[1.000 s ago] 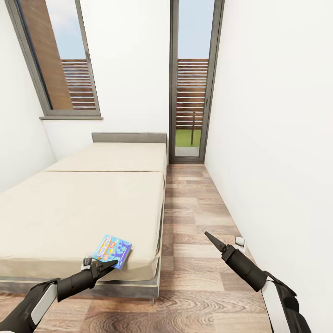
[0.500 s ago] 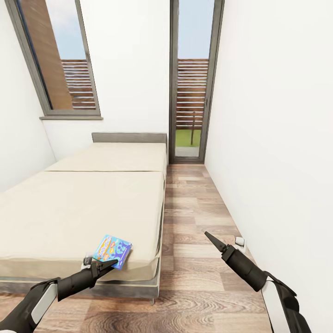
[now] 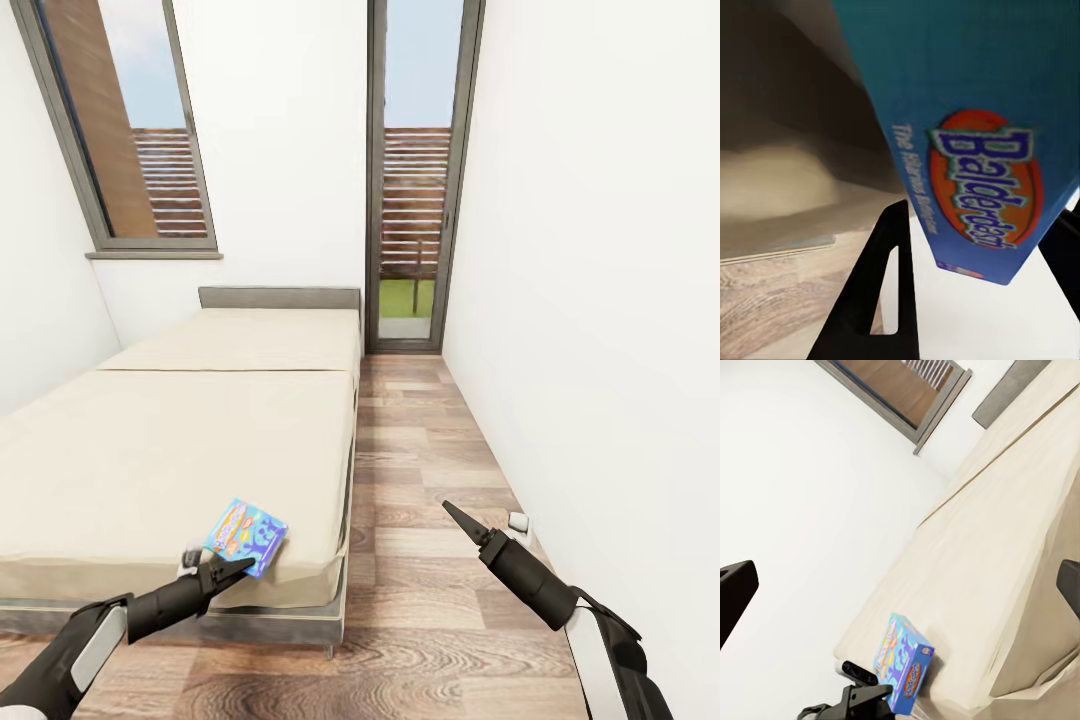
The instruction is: Put all the toys in the child's room - the three board games (two on the bed and one on the table), the two jigsaw puzzles on the table, and the tennis ball on the table - inside the toy box on the table in the child's room.
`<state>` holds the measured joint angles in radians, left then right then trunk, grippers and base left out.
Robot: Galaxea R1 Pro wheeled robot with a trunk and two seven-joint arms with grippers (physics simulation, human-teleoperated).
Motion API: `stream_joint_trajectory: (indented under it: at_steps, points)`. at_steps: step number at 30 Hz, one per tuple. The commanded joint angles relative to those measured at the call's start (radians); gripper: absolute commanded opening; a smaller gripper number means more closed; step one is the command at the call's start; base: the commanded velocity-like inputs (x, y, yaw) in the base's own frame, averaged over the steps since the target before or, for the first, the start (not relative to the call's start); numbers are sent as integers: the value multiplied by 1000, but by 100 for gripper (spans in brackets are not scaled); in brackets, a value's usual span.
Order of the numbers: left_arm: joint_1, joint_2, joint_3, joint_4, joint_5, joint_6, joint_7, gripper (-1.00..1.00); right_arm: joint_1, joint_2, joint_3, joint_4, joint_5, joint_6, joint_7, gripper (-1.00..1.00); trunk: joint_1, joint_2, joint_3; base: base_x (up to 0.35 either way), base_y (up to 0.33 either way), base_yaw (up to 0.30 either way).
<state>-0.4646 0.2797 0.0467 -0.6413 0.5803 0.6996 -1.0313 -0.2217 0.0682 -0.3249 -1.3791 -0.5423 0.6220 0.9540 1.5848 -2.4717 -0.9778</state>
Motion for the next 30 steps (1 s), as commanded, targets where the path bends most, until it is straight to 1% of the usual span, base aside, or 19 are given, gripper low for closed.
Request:
stream_joint_trajectory:
  at_steps: [1,14,30]
  points:
    - [-25,0,8,0,21,-23,7,-100,-1,1,-2,0,-4,7,2,100,0,0,-1,0,0,0]
    - [-25,1,7,0,21,-23,8,-100,-1,1,-2,0,-4,7,2,100,0,0,-1,0,0,0]
    - [-25,1,7,0,21,-23,7,-100,-1,1,-2,0,-4,7,2,100,-61,112,49,0,0,0]
